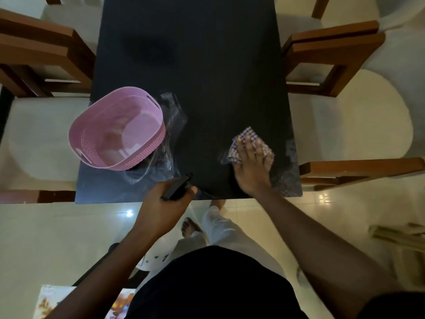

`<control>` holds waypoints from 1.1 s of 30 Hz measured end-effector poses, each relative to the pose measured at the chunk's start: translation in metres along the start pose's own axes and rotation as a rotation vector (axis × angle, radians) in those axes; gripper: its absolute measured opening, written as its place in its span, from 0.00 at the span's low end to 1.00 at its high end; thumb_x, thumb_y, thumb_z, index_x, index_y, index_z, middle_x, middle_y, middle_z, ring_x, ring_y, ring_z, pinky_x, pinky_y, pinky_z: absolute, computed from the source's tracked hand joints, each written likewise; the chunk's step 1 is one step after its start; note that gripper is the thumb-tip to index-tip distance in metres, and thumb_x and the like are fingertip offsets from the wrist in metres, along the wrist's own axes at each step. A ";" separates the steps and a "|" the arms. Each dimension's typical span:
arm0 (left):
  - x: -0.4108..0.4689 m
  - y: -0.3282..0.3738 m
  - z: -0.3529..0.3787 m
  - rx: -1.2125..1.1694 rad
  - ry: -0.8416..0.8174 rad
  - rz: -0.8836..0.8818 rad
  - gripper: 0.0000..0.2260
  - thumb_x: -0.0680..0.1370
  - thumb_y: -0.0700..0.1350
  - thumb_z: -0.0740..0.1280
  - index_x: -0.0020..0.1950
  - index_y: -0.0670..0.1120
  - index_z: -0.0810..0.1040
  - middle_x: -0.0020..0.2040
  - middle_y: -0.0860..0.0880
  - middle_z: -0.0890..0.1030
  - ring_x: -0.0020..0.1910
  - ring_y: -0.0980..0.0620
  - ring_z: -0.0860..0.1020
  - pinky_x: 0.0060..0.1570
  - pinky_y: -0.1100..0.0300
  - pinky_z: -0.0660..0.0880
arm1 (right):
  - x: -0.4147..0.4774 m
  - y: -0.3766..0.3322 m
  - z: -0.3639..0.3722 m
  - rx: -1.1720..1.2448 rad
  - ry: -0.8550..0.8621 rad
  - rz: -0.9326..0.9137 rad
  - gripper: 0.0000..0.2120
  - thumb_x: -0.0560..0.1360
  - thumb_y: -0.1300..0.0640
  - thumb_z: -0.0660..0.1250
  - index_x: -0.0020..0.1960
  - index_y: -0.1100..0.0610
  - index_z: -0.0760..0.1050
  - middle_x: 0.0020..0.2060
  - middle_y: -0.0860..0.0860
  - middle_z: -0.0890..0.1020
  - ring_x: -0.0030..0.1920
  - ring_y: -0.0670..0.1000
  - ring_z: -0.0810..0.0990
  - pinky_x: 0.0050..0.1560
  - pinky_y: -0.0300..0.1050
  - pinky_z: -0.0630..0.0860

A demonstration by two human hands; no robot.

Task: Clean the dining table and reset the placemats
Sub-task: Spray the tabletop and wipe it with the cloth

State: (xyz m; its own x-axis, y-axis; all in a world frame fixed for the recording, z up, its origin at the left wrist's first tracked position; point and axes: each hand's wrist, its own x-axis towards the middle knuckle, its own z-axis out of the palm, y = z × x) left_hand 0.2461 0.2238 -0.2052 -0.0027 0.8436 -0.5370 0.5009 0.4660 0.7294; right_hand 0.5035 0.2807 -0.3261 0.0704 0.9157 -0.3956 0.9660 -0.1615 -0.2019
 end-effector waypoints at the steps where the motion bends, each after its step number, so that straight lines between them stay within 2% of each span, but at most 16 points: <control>1: 0.001 -0.002 0.000 -0.007 -0.004 0.000 0.14 0.79 0.54 0.72 0.39 0.48 0.80 0.29 0.46 0.77 0.24 0.56 0.71 0.31 0.55 0.72 | -0.005 -0.024 0.006 -0.026 -0.033 -0.063 0.32 0.85 0.42 0.49 0.85 0.43 0.39 0.85 0.47 0.41 0.84 0.57 0.37 0.78 0.73 0.38; 3: 0.000 -0.004 0.000 -0.016 -0.016 0.008 0.13 0.80 0.55 0.72 0.39 0.50 0.80 0.27 0.50 0.76 0.24 0.55 0.71 0.30 0.55 0.71 | -0.024 -0.069 0.021 -0.057 -0.082 -0.214 0.34 0.84 0.44 0.52 0.85 0.45 0.40 0.85 0.49 0.42 0.84 0.58 0.36 0.78 0.74 0.41; 5: -0.002 -0.003 0.004 -0.015 -0.023 0.021 0.13 0.80 0.53 0.73 0.39 0.49 0.79 0.28 0.53 0.77 0.25 0.57 0.72 0.32 0.55 0.72 | -0.056 -0.103 0.023 -0.068 -0.085 -0.361 0.34 0.85 0.47 0.54 0.86 0.46 0.42 0.85 0.49 0.41 0.83 0.57 0.32 0.78 0.71 0.37; 6: -0.002 -0.003 0.007 -0.019 -0.013 0.008 0.11 0.81 0.52 0.73 0.41 0.49 0.79 0.30 0.53 0.78 0.27 0.56 0.73 0.35 0.53 0.74 | -0.068 -0.112 0.023 -0.070 -0.125 -0.397 0.32 0.86 0.49 0.54 0.85 0.47 0.42 0.84 0.47 0.41 0.82 0.56 0.31 0.77 0.66 0.27; 7: -0.002 -0.001 0.011 -0.013 -0.004 -0.021 0.10 0.81 0.51 0.72 0.44 0.48 0.78 0.34 0.50 0.80 0.30 0.54 0.73 0.39 0.50 0.77 | -0.079 -0.114 0.022 -0.078 -0.188 -0.418 0.32 0.86 0.49 0.55 0.85 0.47 0.43 0.84 0.46 0.42 0.82 0.54 0.32 0.73 0.61 0.21; 8: -0.003 0.001 0.013 0.006 0.000 -0.044 0.10 0.82 0.51 0.71 0.47 0.46 0.78 0.37 0.46 0.81 0.33 0.53 0.74 0.44 0.46 0.78 | -0.086 -0.111 0.024 -0.094 -0.198 -0.444 0.33 0.85 0.48 0.57 0.85 0.48 0.45 0.84 0.47 0.45 0.83 0.53 0.34 0.72 0.57 0.21; 9: -0.004 0.001 0.014 0.021 -0.012 -0.032 0.10 0.82 0.51 0.71 0.47 0.46 0.79 0.36 0.47 0.80 0.32 0.53 0.74 0.43 0.48 0.79 | -0.090 -0.101 0.029 -0.133 -0.166 -0.498 0.35 0.84 0.46 0.60 0.85 0.48 0.48 0.85 0.49 0.48 0.83 0.54 0.35 0.76 0.61 0.26; 11: -0.007 0.001 0.014 0.041 -0.062 0.033 0.12 0.81 0.54 0.71 0.40 0.51 0.79 0.27 0.54 0.76 0.27 0.55 0.74 0.33 0.58 0.74 | -0.092 -0.067 0.038 -0.186 -0.181 -0.537 0.32 0.84 0.45 0.58 0.85 0.47 0.51 0.85 0.49 0.53 0.83 0.54 0.37 0.80 0.66 0.34; 14: -0.013 0.001 0.016 0.057 -0.088 0.071 0.16 0.80 0.57 0.73 0.36 0.50 0.79 0.29 0.46 0.79 0.25 0.55 0.73 0.29 0.56 0.72 | -0.103 0.005 0.036 -0.124 -0.146 -0.382 0.32 0.82 0.44 0.51 0.84 0.43 0.50 0.84 0.47 0.52 0.85 0.56 0.46 0.80 0.70 0.44; 17: -0.017 0.005 0.023 0.065 -0.102 0.064 0.14 0.79 0.56 0.73 0.39 0.48 0.82 0.31 0.50 0.82 0.24 0.59 0.76 0.32 0.57 0.74 | -0.110 0.081 0.023 -0.098 -0.071 -0.164 0.33 0.81 0.42 0.46 0.84 0.42 0.39 0.83 0.45 0.41 0.84 0.54 0.40 0.81 0.68 0.46; 19: -0.019 0.007 0.029 0.059 -0.122 0.059 0.13 0.80 0.55 0.74 0.40 0.49 0.82 0.28 0.54 0.81 0.23 0.60 0.76 0.32 0.58 0.74 | -0.102 0.114 0.015 -0.059 -0.017 -0.028 0.33 0.82 0.42 0.47 0.84 0.42 0.37 0.83 0.45 0.37 0.84 0.53 0.36 0.81 0.67 0.46; 22: -0.024 0.016 0.042 0.051 -0.142 0.069 0.12 0.80 0.54 0.73 0.42 0.48 0.83 0.27 0.56 0.78 0.23 0.61 0.76 0.32 0.60 0.72 | -0.079 0.114 0.014 0.060 0.029 0.144 0.33 0.85 0.42 0.49 0.84 0.41 0.34 0.83 0.45 0.33 0.83 0.54 0.32 0.81 0.68 0.42; 25: -0.024 0.028 0.057 0.032 -0.141 0.085 0.11 0.80 0.53 0.73 0.43 0.48 0.83 0.30 0.54 0.82 0.25 0.60 0.76 0.32 0.61 0.73 | -0.062 0.078 0.018 0.115 0.064 0.221 0.33 0.85 0.43 0.51 0.84 0.40 0.36 0.84 0.47 0.37 0.83 0.56 0.33 0.79 0.69 0.35; 28: -0.019 0.043 0.073 0.043 -0.128 0.102 0.12 0.80 0.54 0.74 0.40 0.48 0.83 0.33 0.47 0.83 0.24 0.57 0.74 0.30 0.55 0.74 | -0.067 0.040 0.026 0.025 -0.019 -0.008 0.33 0.85 0.44 0.51 0.84 0.41 0.37 0.84 0.47 0.39 0.83 0.57 0.34 0.78 0.72 0.35; 31: -0.016 0.059 0.089 0.046 -0.162 0.102 0.12 0.80 0.53 0.73 0.40 0.49 0.82 0.29 0.49 0.80 0.24 0.58 0.73 0.28 0.58 0.72 | -0.084 0.037 0.035 -0.054 -0.107 -0.267 0.31 0.85 0.44 0.49 0.84 0.43 0.41 0.85 0.46 0.40 0.82 0.54 0.29 0.79 0.71 0.38; 33: -0.012 0.068 0.098 0.045 -0.173 0.113 0.11 0.81 0.53 0.73 0.42 0.50 0.82 0.32 0.49 0.82 0.25 0.57 0.74 0.28 0.58 0.72 | -0.096 0.064 0.034 -0.082 -0.096 -0.420 0.30 0.85 0.44 0.50 0.84 0.43 0.43 0.85 0.46 0.44 0.83 0.52 0.31 0.81 0.67 0.37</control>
State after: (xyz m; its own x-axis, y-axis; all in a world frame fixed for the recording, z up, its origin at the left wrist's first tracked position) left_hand 0.3649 0.2194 -0.1909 0.2023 0.8295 -0.5206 0.5276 0.3556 0.7715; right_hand 0.5506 0.1701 -0.3317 -0.3523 0.8566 -0.3770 0.9228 0.2507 -0.2927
